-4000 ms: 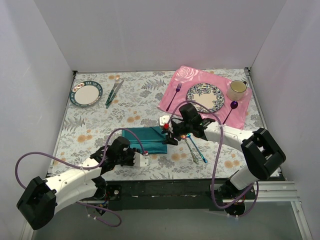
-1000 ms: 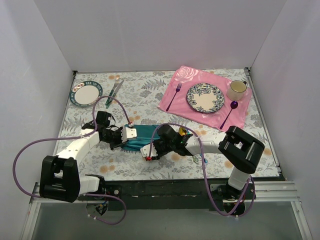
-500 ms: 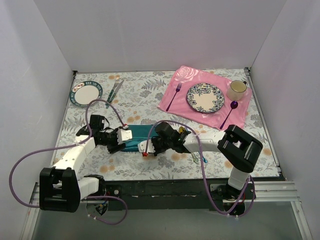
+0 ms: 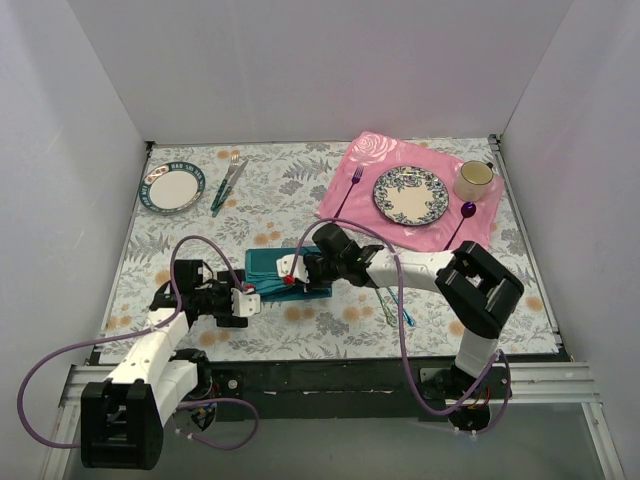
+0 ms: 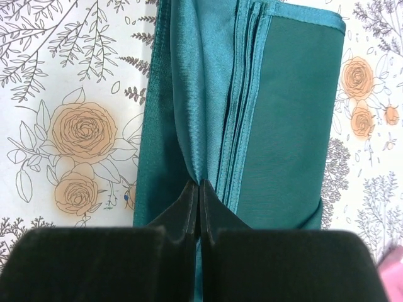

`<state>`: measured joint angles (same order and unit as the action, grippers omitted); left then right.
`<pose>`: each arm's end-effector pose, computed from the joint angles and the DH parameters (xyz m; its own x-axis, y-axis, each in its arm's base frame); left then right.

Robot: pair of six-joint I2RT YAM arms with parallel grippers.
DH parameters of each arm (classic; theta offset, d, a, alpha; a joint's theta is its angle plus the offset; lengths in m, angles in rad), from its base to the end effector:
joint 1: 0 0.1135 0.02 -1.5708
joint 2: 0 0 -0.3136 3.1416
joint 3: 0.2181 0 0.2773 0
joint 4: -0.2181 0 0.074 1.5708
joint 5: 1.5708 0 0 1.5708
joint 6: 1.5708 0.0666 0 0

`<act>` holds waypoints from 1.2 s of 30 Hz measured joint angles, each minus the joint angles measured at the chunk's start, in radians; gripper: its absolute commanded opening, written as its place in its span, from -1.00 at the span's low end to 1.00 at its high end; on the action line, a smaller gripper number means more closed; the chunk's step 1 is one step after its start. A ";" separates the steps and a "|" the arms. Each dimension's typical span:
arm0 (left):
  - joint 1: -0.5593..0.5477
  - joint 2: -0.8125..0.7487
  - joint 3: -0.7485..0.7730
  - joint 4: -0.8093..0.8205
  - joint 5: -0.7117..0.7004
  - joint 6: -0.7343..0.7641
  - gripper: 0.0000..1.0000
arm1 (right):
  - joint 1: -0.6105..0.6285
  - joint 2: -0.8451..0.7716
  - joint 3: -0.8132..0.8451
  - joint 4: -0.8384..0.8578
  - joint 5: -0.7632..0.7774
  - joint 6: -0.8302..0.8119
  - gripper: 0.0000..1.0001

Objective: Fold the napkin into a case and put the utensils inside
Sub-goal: Pick up the 2/3-rectangle-folded napkin from the center of the board.

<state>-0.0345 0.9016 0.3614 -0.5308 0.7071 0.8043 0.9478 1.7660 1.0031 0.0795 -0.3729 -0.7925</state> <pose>0.1466 -0.0484 0.1623 -0.3654 0.5606 -0.7431 0.8659 0.4977 -0.0503 0.2274 0.3581 0.1915 0.3973 -0.5836 -0.7082 -0.9091 -0.1448 -0.3907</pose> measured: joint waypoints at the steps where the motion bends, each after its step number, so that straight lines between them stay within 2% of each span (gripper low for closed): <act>1: 0.000 -0.002 -0.007 0.016 0.002 0.011 0.37 | -0.006 0.004 0.005 -0.006 -0.008 0.006 -0.97; 11: 0.000 0.002 -0.042 0.097 0.011 0.119 0.03 | -0.050 0.039 0.060 -0.050 -0.095 0.076 -0.97; 17: -0.026 0.031 -0.050 0.149 0.010 0.126 -0.08 | -0.074 0.070 0.088 -0.062 -0.133 0.113 -0.97; 21: -0.049 0.044 -0.055 0.166 0.009 0.126 0.04 | -0.086 0.077 0.096 -0.079 -0.151 0.137 -0.97; 27: -0.062 0.044 -0.057 0.154 -0.005 0.145 0.05 | -0.114 0.096 0.129 -0.083 -0.179 0.195 -0.97; 36: -0.067 0.062 -0.060 0.172 -0.011 0.164 -0.10 | -0.152 0.116 0.161 -0.089 -0.235 0.269 -0.97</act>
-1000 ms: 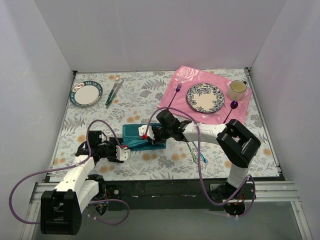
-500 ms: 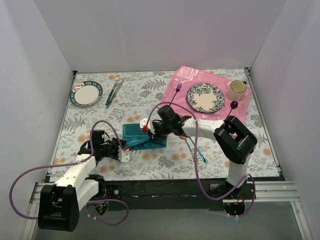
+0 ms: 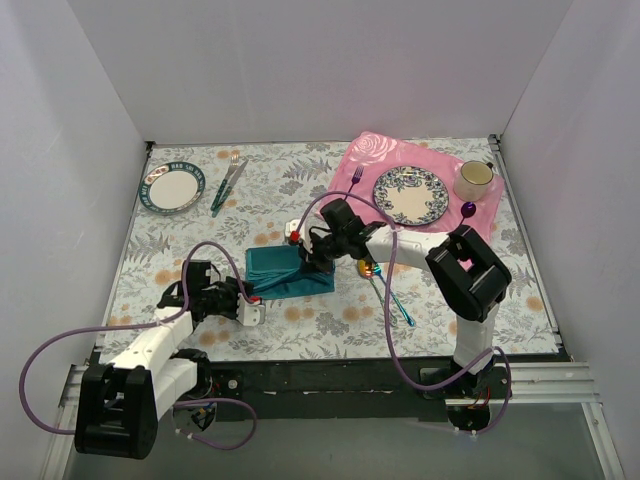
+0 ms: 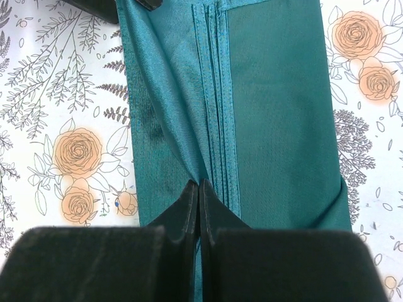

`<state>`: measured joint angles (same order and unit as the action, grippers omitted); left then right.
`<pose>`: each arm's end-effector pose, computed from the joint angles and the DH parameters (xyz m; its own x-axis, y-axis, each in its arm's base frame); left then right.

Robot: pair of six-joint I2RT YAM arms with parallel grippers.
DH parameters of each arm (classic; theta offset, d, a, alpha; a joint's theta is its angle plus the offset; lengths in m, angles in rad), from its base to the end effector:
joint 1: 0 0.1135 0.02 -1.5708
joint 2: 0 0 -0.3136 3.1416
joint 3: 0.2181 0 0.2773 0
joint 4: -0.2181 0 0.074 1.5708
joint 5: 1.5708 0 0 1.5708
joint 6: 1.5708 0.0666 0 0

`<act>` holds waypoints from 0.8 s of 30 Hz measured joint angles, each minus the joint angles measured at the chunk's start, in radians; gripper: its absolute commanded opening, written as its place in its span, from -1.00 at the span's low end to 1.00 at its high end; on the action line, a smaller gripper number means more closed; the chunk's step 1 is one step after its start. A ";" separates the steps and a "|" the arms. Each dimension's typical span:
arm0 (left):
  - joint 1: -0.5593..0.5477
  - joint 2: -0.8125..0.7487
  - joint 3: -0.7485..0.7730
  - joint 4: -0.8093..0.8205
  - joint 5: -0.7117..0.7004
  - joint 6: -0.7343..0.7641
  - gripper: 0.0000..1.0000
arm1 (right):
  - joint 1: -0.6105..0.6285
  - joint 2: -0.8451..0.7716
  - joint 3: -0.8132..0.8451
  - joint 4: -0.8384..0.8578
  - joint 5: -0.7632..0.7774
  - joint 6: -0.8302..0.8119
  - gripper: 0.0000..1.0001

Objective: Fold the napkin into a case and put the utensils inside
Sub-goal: Pick up the 2/3-rectangle-folded napkin from the center of the board.

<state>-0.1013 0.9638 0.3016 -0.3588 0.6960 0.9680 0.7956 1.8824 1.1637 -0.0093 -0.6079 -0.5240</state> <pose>0.1518 -0.0583 0.1453 -0.1424 0.6499 -0.7466 0.9317 0.3426 0.1205 0.2916 0.3520 0.1933 0.0395 -0.5466 -0.8365 -0.9990 -0.0041 -0.0445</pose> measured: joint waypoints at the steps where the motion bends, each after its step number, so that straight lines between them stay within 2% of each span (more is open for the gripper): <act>1: -0.001 0.003 0.000 0.003 0.000 -0.003 -0.11 | -0.002 0.004 0.002 0.000 -0.003 0.002 -0.97; 8: -0.029 0.030 0.002 0.045 0.000 -0.068 -0.23 | -0.003 0.031 0.018 -0.020 -0.024 0.025 -0.97; 11: -0.033 0.045 0.011 0.050 0.000 -0.114 -0.45 | -0.003 0.032 0.018 -0.024 -0.026 0.027 -0.97; 13: -0.033 0.051 0.017 0.051 -0.001 -0.140 -0.70 | -0.003 0.032 0.018 -0.026 -0.027 0.028 -0.97; 17: -0.033 0.068 0.034 0.056 -0.003 -0.189 -0.99 | -0.003 0.032 0.018 -0.027 -0.028 0.027 -0.97; 23: -0.033 0.076 0.064 0.041 -0.005 -0.235 -1.00 | -0.003 0.032 0.018 -0.035 -0.028 0.018 -0.96; 24: -0.033 0.080 0.074 0.028 -0.005 -0.237 -1.00 | -0.004 0.032 0.018 -0.041 -0.028 0.013 -0.87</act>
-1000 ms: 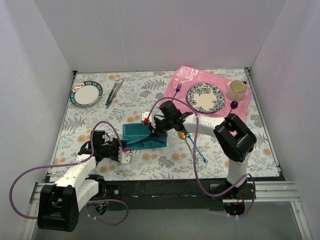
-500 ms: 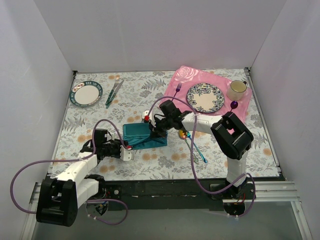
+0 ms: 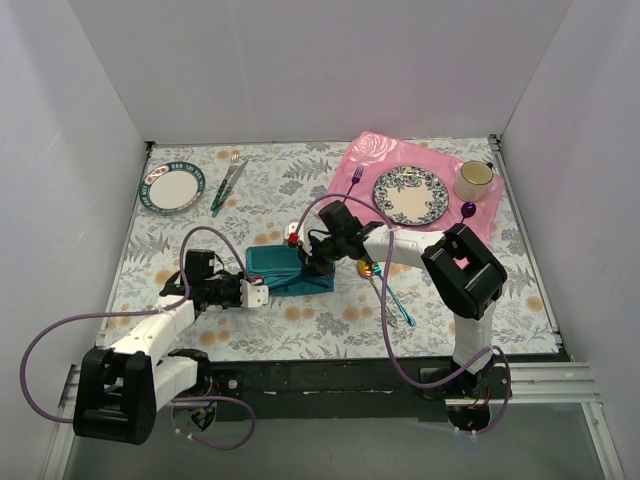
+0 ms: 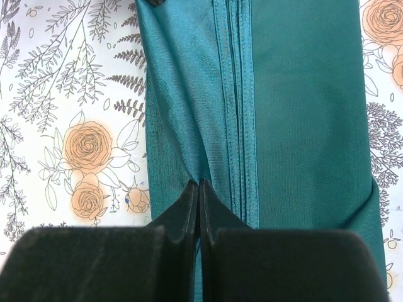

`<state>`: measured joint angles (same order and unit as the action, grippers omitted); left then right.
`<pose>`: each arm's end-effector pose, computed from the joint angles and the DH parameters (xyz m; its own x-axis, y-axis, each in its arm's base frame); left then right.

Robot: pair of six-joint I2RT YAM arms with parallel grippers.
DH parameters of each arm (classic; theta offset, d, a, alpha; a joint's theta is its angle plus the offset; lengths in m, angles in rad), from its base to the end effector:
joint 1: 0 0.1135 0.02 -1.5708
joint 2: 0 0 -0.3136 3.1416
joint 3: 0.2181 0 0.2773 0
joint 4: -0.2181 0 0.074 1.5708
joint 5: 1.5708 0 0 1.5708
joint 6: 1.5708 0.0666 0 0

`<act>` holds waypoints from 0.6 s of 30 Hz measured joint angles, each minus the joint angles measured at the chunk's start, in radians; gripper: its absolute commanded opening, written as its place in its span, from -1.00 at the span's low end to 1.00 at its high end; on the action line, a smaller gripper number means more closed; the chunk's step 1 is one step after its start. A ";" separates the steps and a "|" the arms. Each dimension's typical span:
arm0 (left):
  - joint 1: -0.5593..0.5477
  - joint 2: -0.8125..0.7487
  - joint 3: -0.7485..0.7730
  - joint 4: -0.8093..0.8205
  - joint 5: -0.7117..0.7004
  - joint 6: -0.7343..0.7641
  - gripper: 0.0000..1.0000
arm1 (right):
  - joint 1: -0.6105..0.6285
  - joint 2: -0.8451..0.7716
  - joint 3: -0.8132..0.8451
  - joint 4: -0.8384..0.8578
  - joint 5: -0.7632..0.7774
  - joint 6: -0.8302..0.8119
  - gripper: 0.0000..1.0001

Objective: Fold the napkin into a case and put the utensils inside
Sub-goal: Pick up the 2/3-rectangle-folded napkin from the center of the board.

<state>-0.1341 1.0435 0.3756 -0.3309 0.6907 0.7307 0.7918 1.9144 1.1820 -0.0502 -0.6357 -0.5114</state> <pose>0.1725 -0.0661 0.1586 -0.3237 0.5628 -0.7606 0.8874 0.4595 -0.0376 0.2933 0.3534 0.1824 -0.0070 -0.5676 -0.8233 -0.9997 -0.0138 0.0181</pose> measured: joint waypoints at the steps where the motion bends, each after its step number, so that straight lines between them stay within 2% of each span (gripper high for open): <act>1: 0.000 0.006 0.010 -0.012 0.001 -0.003 -1.00 | 0.000 0.000 0.000 -0.004 0.000 -0.006 -0.59; 3: 0.000 0.025 0.038 -0.045 0.003 -0.006 -1.00 | 0.000 -0.001 -0.001 -0.009 0.000 -0.027 -0.36; 4: 0.000 0.038 0.053 -0.064 0.006 -0.007 -1.00 | 0.000 -0.003 -0.003 -0.012 0.002 -0.036 -0.18; 6: 0.005 0.066 0.085 -0.097 0.014 -0.011 -1.00 | 0.000 -0.018 -0.021 -0.012 0.007 -0.059 -0.04; 8: 0.011 0.098 0.117 -0.130 0.030 -0.018 -1.00 | 0.003 -0.040 -0.043 -0.016 0.012 -0.087 0.21; 10: 0.019 0.134 0.150 -0.161 0.048 -0.026 -1.00 | 0.008 -0.064 -0.064 -0.016 0.021 -0.110 0.34; 18: 0.049 0.246 0.272 -0.275 0.111 -0.039 -1.00 | 0.073 -0.112 -0.108 0.005 0.071 -0.203 0.40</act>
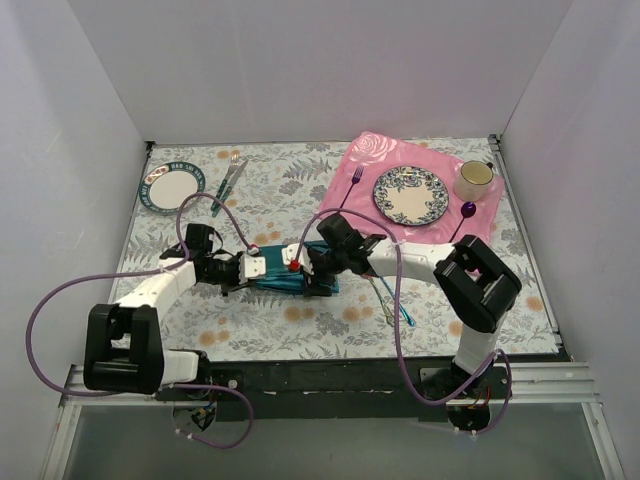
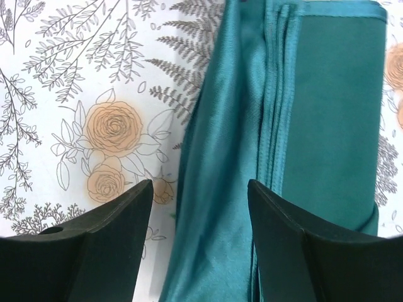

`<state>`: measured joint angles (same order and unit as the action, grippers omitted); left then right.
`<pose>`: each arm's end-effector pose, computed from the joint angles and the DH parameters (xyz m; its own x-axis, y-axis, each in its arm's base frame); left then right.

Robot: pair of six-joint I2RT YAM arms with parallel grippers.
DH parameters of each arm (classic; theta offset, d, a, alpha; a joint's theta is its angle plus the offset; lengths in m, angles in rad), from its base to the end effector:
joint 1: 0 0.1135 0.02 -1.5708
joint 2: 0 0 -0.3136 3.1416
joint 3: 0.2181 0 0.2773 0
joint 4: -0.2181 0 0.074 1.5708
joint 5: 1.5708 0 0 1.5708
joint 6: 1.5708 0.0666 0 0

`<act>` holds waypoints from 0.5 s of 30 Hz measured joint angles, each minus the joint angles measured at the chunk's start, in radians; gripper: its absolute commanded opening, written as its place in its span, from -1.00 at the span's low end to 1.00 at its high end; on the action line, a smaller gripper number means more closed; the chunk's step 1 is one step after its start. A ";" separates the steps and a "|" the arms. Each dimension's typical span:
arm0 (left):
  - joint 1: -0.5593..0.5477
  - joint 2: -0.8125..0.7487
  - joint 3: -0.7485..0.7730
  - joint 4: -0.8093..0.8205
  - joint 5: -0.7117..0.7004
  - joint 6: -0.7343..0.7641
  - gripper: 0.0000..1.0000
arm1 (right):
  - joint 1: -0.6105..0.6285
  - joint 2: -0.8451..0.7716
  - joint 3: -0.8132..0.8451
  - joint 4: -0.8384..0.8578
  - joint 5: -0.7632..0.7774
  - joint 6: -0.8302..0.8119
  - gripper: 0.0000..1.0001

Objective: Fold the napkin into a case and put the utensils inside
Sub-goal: Pick up the 2/3-rectangle-folded napkin from the center of the board.

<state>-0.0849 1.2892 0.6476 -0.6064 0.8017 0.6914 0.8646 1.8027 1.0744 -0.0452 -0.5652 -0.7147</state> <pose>0.2190 -0.0667 0.1867 -0.5455 0.4915 -0.6789 0.8229 0.4677 -0.3227 0.2501 0.3482 0.1923 0.2416 -0.5696 -0.7856 -0.9702 -0.1546 -0.1863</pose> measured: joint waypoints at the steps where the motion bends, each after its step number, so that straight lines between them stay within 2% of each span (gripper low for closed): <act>1: 0.005 0.010 0.010 -0.013 0.004 0.000 -1.00 | 0.009 0.000 -0.006 0.006 0.010 -0.008 0.40; 15: 0.070 0.153 0.150 -0.157 0.084 0.011 -1.00 | 0.111 0.003 -0.034 0.106 0.145 -0.060 0.32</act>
<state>-0.0151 1.4418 0.7975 -0.7635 0.8860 0.7025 0.9756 1.8053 1.0401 0.0612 -0.4198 -0.7750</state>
